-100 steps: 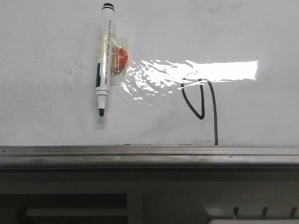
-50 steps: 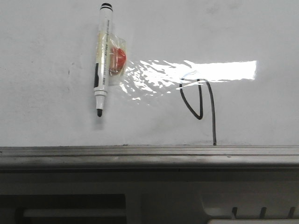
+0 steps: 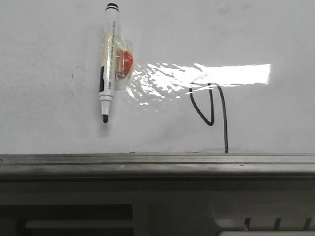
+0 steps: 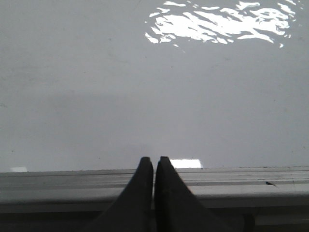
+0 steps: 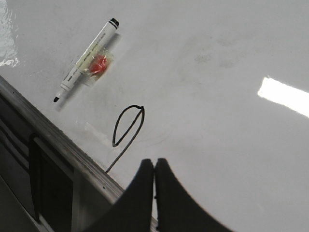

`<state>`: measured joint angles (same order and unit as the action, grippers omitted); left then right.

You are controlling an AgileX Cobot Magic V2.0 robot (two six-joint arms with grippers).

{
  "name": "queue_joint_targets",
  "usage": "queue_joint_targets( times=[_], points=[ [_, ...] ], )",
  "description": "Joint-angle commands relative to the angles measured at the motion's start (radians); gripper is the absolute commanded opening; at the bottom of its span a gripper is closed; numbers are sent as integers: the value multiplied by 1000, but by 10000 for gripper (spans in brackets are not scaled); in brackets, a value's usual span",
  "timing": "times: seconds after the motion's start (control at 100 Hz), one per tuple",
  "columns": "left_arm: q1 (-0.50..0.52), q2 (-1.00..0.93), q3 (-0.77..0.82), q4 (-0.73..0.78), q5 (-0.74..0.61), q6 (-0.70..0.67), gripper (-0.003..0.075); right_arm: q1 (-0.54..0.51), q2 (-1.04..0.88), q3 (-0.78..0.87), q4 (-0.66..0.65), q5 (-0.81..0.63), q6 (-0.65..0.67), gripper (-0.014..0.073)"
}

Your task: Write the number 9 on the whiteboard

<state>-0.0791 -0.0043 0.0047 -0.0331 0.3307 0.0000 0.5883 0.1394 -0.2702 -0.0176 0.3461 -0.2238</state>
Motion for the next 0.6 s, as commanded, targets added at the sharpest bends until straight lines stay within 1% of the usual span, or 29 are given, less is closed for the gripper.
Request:
queue_joint_targets(
  times=[0.0,0.39,0.48,0.59],
  points=[
    [2,-26,40,-2,-53,-8,-20,-7,10,-26,-6,-81,-1,-34],
    [2,-26,40,-2,-53,-8,-20,-8,10,-17,-8,-80,-1,-34],
    [2,-26,40,-2,-53,-8,-20,-39,10,20,-8,-90,-1,-34],
    [2,-26,40,-2,-53,-8,-20,-121,10,87,3,-108,0,-34]
  ],
)
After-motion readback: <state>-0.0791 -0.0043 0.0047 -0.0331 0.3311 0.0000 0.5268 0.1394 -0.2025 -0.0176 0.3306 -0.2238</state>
